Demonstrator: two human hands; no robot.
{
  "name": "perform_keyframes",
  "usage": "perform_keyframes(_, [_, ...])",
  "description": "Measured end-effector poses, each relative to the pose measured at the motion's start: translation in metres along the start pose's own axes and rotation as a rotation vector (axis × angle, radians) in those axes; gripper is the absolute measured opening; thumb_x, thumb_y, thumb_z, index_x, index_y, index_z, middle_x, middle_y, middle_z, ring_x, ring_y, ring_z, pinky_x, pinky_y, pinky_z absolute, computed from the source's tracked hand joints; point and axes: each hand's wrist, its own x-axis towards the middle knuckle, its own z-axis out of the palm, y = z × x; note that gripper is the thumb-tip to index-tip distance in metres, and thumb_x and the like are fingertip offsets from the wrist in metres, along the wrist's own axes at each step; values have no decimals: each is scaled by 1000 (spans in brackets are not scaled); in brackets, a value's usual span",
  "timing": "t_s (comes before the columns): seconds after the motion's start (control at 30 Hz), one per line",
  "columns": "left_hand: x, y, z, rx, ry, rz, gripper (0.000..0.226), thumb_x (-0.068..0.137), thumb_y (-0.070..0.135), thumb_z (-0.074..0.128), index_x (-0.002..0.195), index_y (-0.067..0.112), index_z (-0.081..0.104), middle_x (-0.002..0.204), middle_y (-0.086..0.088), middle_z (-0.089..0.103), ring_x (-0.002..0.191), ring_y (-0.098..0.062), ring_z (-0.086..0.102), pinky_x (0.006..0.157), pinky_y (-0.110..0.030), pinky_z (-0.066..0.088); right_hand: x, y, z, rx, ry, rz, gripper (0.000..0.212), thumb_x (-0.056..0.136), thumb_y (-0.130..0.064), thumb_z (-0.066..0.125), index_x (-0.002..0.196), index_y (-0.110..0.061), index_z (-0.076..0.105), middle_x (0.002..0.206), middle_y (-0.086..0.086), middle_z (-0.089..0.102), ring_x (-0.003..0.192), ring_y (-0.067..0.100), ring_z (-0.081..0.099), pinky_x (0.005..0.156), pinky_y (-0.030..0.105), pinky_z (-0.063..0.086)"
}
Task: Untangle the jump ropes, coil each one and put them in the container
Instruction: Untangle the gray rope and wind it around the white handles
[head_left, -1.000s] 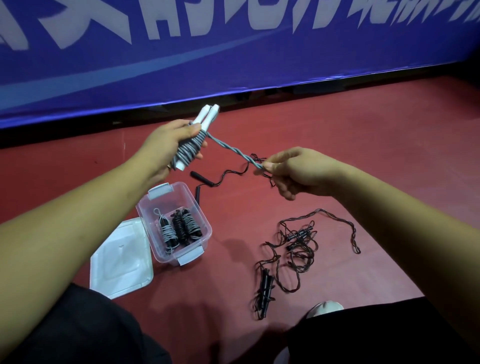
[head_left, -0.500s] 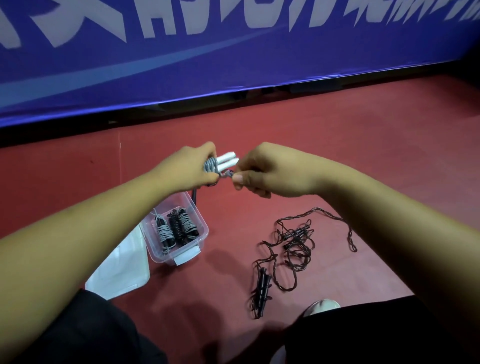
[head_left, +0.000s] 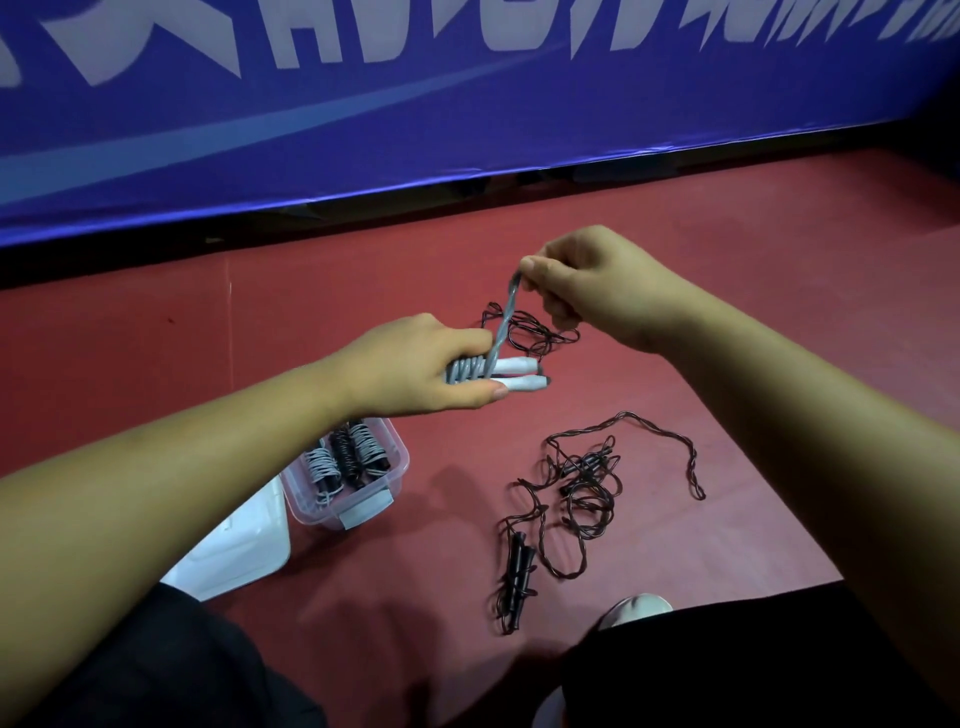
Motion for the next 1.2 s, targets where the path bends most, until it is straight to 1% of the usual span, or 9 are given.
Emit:
perform_keyframes(0.1, [-2, -1, -5, -117, 46, 54, 36, 85, 62, 58, 80, 29, 47, 57, 4, 52, 53, -10, 52, 51, -31, 37, 3, 5, 4, -155, 56, -6, 40, 103, -27, 47, 83, 5, 61, 66, 14, 46, 60, 21, 41, 59, 37, 39])
perform_keyframes(0.17, [-4, 0, -7, -424, 70, 7, 30, 86, 49, 69, 99, 28, 52, 67, 3, 65, 55, -11, 62, 54, -27, 47, 4, 7, 6, -251, 90, -21, 43, 104, -24, 44, 85, 13, 55, 67, 15, 45, 60, 19, 38, 56, 34, 32])
perform_keyframes(0.3, [-5, 4, -16, -902, 172, -22, 47, 90, 29, 70, 131, 39, 49, 88, 16, 69, 69, -7, 64, 61, -22, 54, 0, 9, 6, -234, 4, -60, 42, 107, -26, 40, 74, -1, 49, 61, 6, 39, 56, 19, 33, 57, 33, 29])
perform_keyframes(0.57, [-2, 15, -32, -1380, 209, -190, 29, 84, 17, 73, 106, 14, 55, 68, -12, 63, 50, -21, 58, 47, -27, 52, -9, 11, 3, -92, -102, -57, 38, 106, -34, 43, 76, -14, 55, 58, 8, 47, 54, 19, 42, 59, 34, 38])
perform_keyframes(0.77, [6, -6, -35, -1257, 320, -468, 41, 74, 20, 80, 111, 12, 64, 69, -10, 69, 59, -24, 63, 51, -30, 56, -14, -11, 1, -401, -80, -244, 30, 103, -26, 51, 79, -15, 62, 60, -6, 52, 51, 6, 45, 54, 24, 35])
perform_keyframes(0.83, [7, -10, -29, -1181, 292, -536, 45, 76, 20, 82, 116, 12, 64, 71, -10, 69, 65, -26, 65, 55, -36, 59, -16, -18, 9, -535, -75, -329, 29, 102, -26, 53, 77, -14, 63, 67, -4, 56, 62, 16, 51, 60, 30, 37])
perform_keyframes(0.9, [8, -8, -28, -1036, 246, -518, 41, 77, 22, 83, 113, 15, 65, 72, -11, 69, 64, -26, 64, 59, -43, 58, -17, -21, 10, -604, -84, -393, 29, 101, -21, 54, 72, -16, 57, 71, -5, 50, 67, 23, 48, 63, 35, 34])
perform_keyframes(1.1, [4, 2, -23, -437, -49, -314, 24, 77, 33, 81, 94, 29, 66, 75, -6, 71, 55, -15, 64, 48, -21, 47, -22, -21, 21, -887, -106, -546, 12, 90, -5, 61, 83, -12, 68, 103, 10, 55, 85, 33, 55, 69, 42, 44])
perform_keyframes(1.2, [0, 4, -19, -252, -133, -238, 19, 77, 37, 77, 86, 27, 64, 67, 1, 68, 54, -14, 66, 52, -24, 48, -19, -17, 26, -795, -191, -445, 12, 89, -2, 57, 87, -9, 67, 117, 13, 60, 92, 34, 60, 76, 45, 49])
